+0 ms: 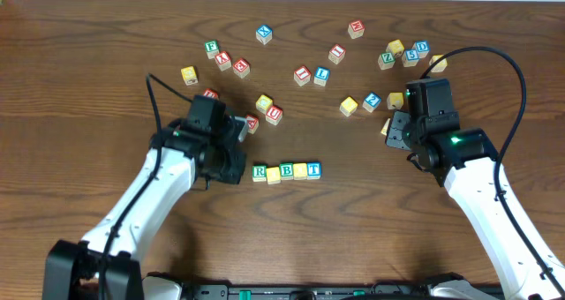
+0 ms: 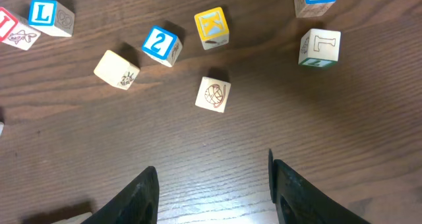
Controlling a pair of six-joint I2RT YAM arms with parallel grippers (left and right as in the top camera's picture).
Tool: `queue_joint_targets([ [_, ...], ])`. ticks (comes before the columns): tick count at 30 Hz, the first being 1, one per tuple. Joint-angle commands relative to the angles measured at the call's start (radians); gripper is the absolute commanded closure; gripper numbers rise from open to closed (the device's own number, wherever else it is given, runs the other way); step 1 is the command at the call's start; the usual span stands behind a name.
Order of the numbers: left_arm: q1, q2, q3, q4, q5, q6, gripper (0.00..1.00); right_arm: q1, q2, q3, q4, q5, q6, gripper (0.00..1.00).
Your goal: Spell out ROBOT
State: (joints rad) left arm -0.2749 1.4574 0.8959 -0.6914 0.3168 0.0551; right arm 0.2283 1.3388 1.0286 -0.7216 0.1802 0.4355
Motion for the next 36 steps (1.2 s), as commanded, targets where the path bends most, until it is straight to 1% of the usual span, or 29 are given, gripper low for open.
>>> queue_joint_targets([
  [1, -0.028, -0.048, -0.07, 0.025, 0.015, -0.016, 0.93, -0.006, -0.017, 0.021, 0.003, 0.019, -0.006, 0.51],
  [8, -0.135, -0.063, -0.161, 0.112, 0.014, -0.105, 0.93, -0.006, -0.017, 0.021, 0.005, 0.019, -0.006, 0.52],
  [12, -0.206, -0.063, -0.167, 0.156, 0.011, -0.139, 0.93, -0.006, -0.017, 0.021, 0.011, 0.019, -0.006, 0.52],
  [16, -0.246, -0.06, -0.167, 0.195, 0.011, -0.189, 0.93, -0.006, -0.017, 0.021, 0.014, 0.019, -0.006, 0.53],
  [26, -0.255, -0.045, -0.178, 0.242, 0.003, -0.191, 0.93, -0.006, -0.017, 0.021, 0.014, 0.02, -0.014, 0.53],
  [32, -0.255, -0.013, -0.223, 0.304, 0.004, -0.192, 0.92, -0.006, -0.017, 0.021, 0.015, 0.02, -0.014, 0.53],
  [36, -0.255, -0.01, -0.233, 0.316, 0.004, -0.192, 0.93, -0.006, -0.017, 0.021, 0.015, 0.019, -0.014, 0.53],
])
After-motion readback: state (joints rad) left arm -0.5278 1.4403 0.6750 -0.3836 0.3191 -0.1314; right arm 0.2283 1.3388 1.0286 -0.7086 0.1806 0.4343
